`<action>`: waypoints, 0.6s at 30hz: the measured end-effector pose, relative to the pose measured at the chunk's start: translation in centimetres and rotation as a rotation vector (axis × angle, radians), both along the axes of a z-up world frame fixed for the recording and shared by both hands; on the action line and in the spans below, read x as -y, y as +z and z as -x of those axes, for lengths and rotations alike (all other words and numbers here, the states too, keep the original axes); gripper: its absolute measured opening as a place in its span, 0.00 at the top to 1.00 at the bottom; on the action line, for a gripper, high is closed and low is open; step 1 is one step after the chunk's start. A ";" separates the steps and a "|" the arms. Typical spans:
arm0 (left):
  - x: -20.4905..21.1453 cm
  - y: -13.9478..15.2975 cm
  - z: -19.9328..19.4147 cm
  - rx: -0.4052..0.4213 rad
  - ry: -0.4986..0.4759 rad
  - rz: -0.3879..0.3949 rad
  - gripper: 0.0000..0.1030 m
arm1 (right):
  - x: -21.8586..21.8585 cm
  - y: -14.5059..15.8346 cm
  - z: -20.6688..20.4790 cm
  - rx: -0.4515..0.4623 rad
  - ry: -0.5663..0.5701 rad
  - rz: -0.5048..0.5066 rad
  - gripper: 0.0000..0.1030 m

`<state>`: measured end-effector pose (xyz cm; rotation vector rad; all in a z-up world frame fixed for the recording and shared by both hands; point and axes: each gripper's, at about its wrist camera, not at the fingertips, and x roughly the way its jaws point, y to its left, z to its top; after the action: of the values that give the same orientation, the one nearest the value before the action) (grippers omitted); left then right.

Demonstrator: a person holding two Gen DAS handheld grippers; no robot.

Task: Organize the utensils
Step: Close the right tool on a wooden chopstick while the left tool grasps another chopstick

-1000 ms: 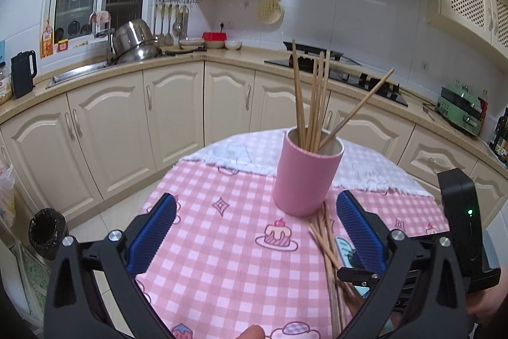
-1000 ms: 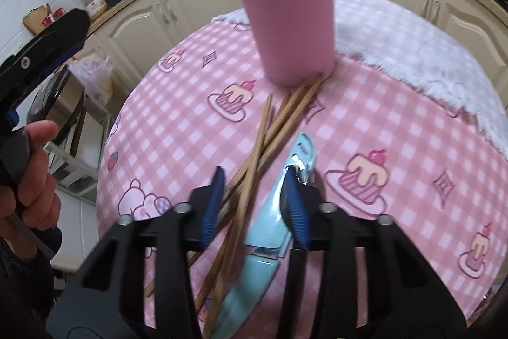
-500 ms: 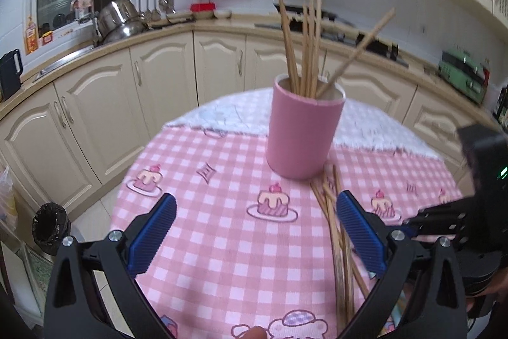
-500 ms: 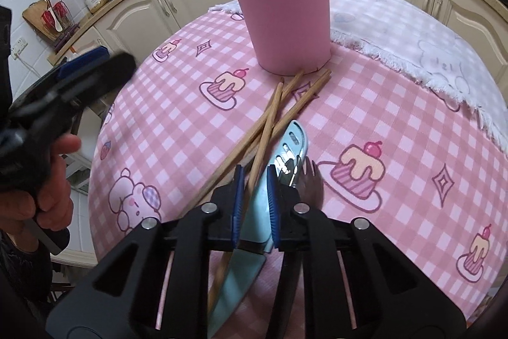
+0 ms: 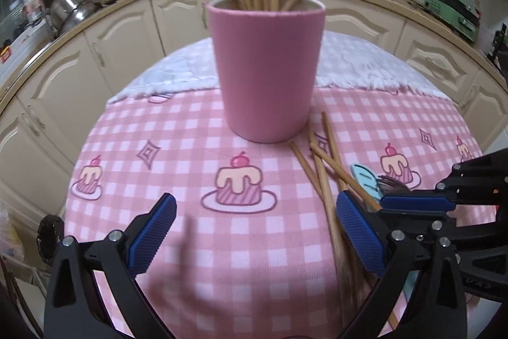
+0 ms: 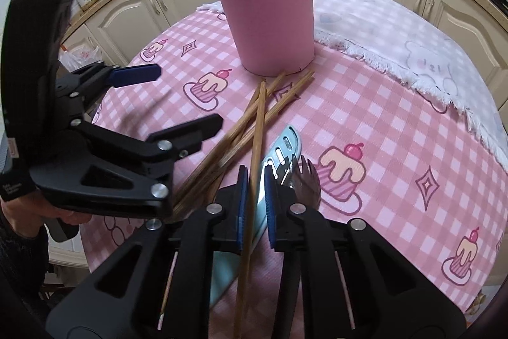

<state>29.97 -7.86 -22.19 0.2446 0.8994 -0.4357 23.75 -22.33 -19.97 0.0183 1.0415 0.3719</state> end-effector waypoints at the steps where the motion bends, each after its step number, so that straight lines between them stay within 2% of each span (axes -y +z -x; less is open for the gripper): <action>1: 0.3 -0.3 -0.2 -0.009 -0.011 -0.007 0.04 | 0.1 0.0 0.0 0.000 -0.003 0.003 0.89; 8: 1.6 -1.3 -1.3 -0.046 -0.046 -0.043 0.05 | 0.6 0.0 -0.1 0.001 -0.001 0.004 0.89; 10: 1.9 -1.4 -1.4 -0.064 -0.066 -0.023 0.13 | 0.6 0.0 -0.1 0.000 0.000 0.005 0.89; 11: 2.0 -1.5 -1.5 -0.082 -0.078 -0.011 0.23 | 0.7 0.0 -0.3 0.000 -0.001 0.004 0.89; 14: 2.3 -1.3 -1.3 -0.082 -0.100 0.007 0.36 | 0.7 0.0 -0.8 -0.001 -0.005 0.005 0.89; 18: 2.6 -1.0 -1.5 -0.102 -0.101 0.035 0.39 | 0.4 0.1 -1.9 -0.002 -0.007 0.018 0.89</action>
<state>31.47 -10.42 -23.19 0.2385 0.9815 -0.5610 25.62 -22.76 -19.83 0.0061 1.0467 0.3556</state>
